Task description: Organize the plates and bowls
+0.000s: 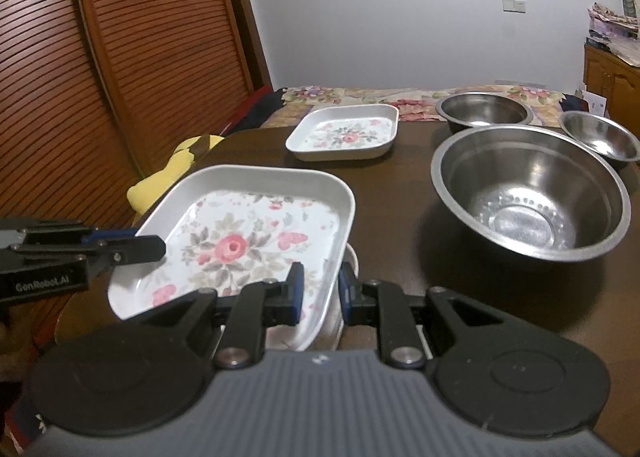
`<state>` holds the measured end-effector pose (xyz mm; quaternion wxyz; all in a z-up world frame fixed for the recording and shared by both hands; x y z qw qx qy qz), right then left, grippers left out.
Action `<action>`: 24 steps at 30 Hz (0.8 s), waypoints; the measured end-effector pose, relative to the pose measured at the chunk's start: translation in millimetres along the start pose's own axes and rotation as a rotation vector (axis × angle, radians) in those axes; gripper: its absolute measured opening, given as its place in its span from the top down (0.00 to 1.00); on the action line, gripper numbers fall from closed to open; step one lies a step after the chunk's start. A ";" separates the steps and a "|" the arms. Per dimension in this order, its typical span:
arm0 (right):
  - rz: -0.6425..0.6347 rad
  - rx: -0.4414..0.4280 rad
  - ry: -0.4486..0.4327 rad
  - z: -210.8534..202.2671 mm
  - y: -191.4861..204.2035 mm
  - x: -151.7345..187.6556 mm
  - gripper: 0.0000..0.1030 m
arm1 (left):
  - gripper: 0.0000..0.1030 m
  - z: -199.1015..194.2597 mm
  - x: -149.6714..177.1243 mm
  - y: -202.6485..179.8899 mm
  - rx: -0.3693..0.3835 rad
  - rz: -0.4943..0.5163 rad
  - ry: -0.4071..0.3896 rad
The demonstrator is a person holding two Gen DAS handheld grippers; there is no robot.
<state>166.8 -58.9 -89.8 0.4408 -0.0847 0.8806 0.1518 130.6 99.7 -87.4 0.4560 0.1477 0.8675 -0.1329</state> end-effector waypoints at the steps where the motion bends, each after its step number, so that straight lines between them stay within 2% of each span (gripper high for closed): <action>1: 0.000 0.002 -0.006 -0.7 0.1 1.8 0.80 | 0.85 0.8 1.4 0.4 0.002 -0.003 0.003; 11: 0.050 -0.008 -0.017 0.9 -5.2 14.9 0.80 | 0.85 6.1 14.0 -1.7 -0.003 -0.015 0.030; 24: 0.018 0.012 -0.036 2.7 -2.8 22.5 0.80 | 0.85 15.0 21.6 -3.6 -0.029 0.001 0.045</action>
Point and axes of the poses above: each gripper's, at about its wrist camera, not at the fingertips, and z roughly the way its jaws point, y to its left, x to its underside, the point moved 6 cm from there along z, roughly the way its jaws point, and after that the axes turned 1 degree about -x, right-handed, at the moved point
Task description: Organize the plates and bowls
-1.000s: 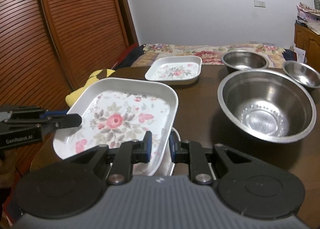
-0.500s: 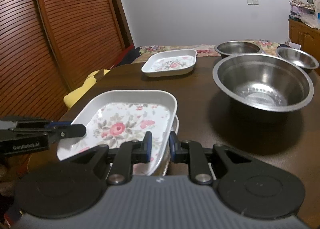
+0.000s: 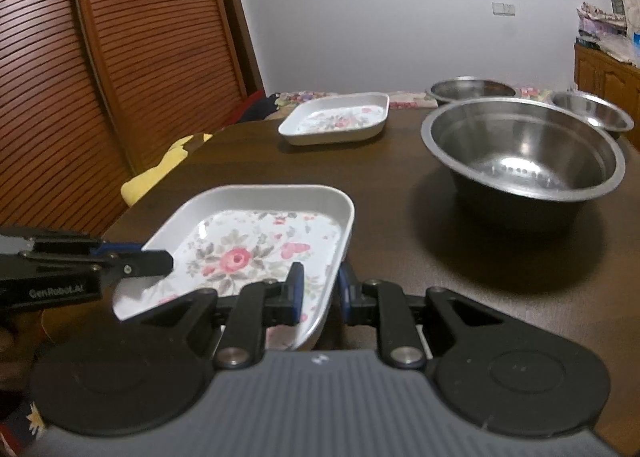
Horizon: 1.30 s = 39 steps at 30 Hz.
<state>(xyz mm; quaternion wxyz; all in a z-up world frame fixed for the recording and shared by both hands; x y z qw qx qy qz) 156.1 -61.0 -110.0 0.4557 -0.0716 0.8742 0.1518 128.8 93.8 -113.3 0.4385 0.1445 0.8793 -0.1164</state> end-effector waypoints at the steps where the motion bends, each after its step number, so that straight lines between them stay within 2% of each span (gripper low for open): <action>1: -0.005 0.003 -0.001 0.2 0.5 0.1 0.80 | 0.85 0.2 -1.3 -0.4 -0.002 0.000 -0.001; 6: -0.011 0.006 -0.009 1.4 1.0 0.3 0.81 | 0.85 1.4 0.7 0.1 -0.031 0.007 0.000; 25: 0.001 -0.004 0.005 7.2 -0.1 5.1 0.81 | 0.85 8.9 8.9 5.3 -0.020 -0.015 0.013; 34: -0.003 0.002 -0.019 -0.2 -1.0 0.1 0.81 | 0.85 2.0 -6.9 11.3 -0.024 -0.022 -0.022; 39: -0.054 -0.002 -0.060 -13.3 -1.6 -24.8 0.80 | 0.81 0.4 -28.6 20.1 -0.049 -0.010 -0.049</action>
Point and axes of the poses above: each gripper's, at about its wrist camera, not at the fingertips, and z roughly the way its jaws point, y to its left, x to its underside, the point moved 6 cm from there along z, roughly the way its jaws point, and after that the axes turned 1 degree about -x, right-handed, at the moved point
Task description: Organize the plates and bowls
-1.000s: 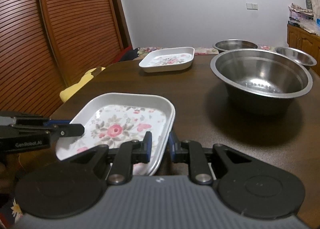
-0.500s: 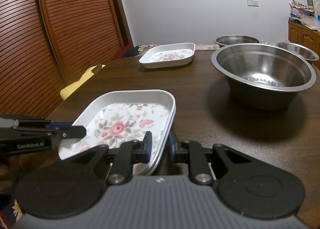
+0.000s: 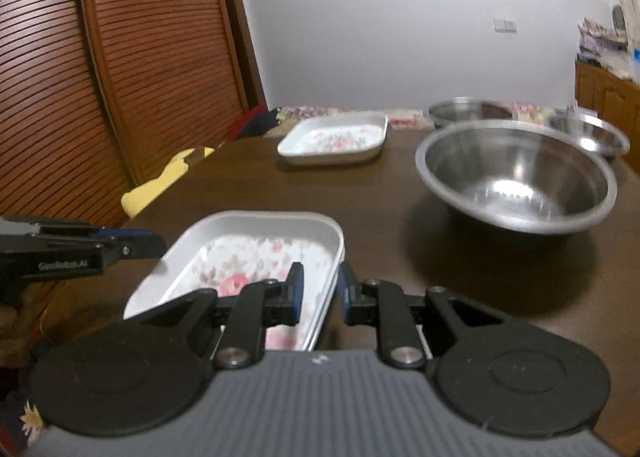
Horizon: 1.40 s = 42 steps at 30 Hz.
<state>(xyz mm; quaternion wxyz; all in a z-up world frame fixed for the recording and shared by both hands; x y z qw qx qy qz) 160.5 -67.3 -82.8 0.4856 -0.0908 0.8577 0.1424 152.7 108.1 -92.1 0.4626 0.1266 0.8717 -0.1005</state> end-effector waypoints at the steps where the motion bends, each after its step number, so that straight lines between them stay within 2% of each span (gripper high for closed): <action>1: -0.013 -0.001 -0.009 -2.0 -1.7 -7.8 0.80 | 0.81 1.2 -5.0 2.0 0.000 -0.003 -0.003; 7: -0.082 -0.002 -0.056 -5.1 -19.6 -57.2 0.80 | 0.78 19.9 -36.0 6.3 -0.005 0.017 -0.011; 13: -0.108 -0.008 -0.041 16.5 -41.0 -95.4 0.80 | 0.61 42.8 -67.5 7.6 0.006 0.024 -0.028; 15: -0.118 -0.008 -0.024 26.7 -46.1 -102.8 0.77 | 0.59 52.0 -77.5 10.8 0.006 0.011 -0.024; 17: -0.129 -0.012 -0.005 39.5 -50.9 -109.7 0.63 | 0.59 60.3 -85.1 13.9 0.000 0.008 -0.018; 29: -0.154 -0.060 0.158 129.8 -64.8 -139.8 0.62 | 0.59 125.3 -116.6 32.8 -0.021 0.025 0.034; 36: -0.160 -0.064 0.260 168.7 -66.3 -134.8 0.62 | 0.67 163.4 -117.1 42.5 -0.003 0.013 0.086; 39: -0.191 -0.040 0.302 183.3 -66.9 -128.3 0.75 | 0.71 174.8 -115.1 47.1 -0.003 0.005 0.105; 42: -0.194 -0.030 0.332 194.8 -70.4 -128.2 0.76 | 0.73 185.8 -114.9 51.7 -0.001 -0.006 0.122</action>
Point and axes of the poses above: each gripper's, at about its wrist camera, not at the fingertips, and z roughly the way its jaws point, y to its left, x to its underside, the point moved 6 cm from there along z, roughly the way its jaws point, and after that the axes turned 1 degree about -x, right-handed, at the moved point
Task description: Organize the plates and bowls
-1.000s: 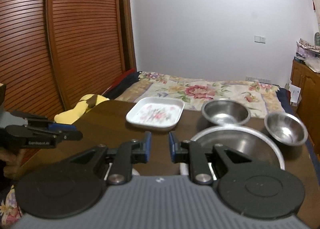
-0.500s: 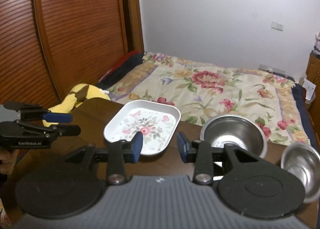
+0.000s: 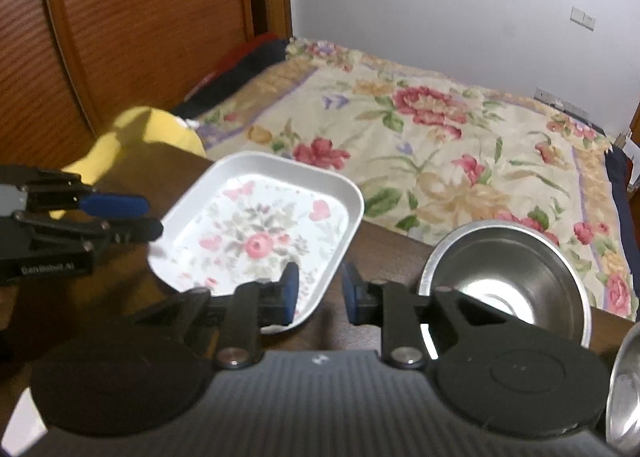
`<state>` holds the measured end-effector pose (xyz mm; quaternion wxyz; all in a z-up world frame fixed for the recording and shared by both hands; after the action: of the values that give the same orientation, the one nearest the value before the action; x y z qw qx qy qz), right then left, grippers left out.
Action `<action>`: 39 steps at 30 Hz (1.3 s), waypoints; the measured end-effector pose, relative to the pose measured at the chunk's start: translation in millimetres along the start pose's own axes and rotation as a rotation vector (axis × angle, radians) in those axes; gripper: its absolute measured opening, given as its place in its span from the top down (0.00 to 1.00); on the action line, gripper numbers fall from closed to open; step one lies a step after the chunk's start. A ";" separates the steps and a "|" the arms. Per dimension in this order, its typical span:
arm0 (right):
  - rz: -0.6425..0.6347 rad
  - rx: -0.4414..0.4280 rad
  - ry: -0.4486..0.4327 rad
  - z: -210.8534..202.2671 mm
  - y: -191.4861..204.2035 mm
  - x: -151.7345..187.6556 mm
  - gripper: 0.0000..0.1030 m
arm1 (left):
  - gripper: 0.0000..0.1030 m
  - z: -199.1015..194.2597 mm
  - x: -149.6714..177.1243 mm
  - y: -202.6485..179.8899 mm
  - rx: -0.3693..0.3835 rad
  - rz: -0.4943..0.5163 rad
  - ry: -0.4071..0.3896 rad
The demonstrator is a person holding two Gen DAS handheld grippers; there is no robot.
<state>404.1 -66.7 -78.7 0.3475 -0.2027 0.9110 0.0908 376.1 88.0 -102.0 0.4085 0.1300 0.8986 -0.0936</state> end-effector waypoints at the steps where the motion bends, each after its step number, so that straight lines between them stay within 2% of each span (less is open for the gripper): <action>1: 0.002 -0.002 0.007 2.0 -0.9 -0.8 0.76 | 0.73 2.2 -0.6 -0.1 0.001 0.003 0.001; 12: -0.028 -0.012 0.090 24.9 1.0 -2.6 0.76 | 0.80 18.6 -2.9 9.6 0.001 -0.011 0.027; 15: -0.034 -0.011 0.106 28.4 -0.8 -1.8 0.82 | 0.83 22.9 -2.0 10.1 0.004 -0.020 0.037; 34: -0.034 -0.061 0.115 33.6 -4.4 -4.3 0.83 | 0.87 27.9 1.6 7.8 0.021 -0.036 0.041; 39: -0.009 -0.075 0.119 32.5 -1.8 -1.3 0.84 | 0.88 17.4 8.4 7.7 0.015 -0.048 0.050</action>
<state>425.1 -58.0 -102.0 0.2851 -0.2248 0.9251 0.1112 385.5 91.9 -120.2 0.3823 0.1138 0.9108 -0.1068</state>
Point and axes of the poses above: each gripper's, at about its wrist camera, not at the fingertips, and z roughly the way its jaws point, y to its left, x to its underside, the point moved 6 cm from there along z, roughly the way its jaws point, and after that the axes turned 1 degree about -x, right-handed, at the moved point
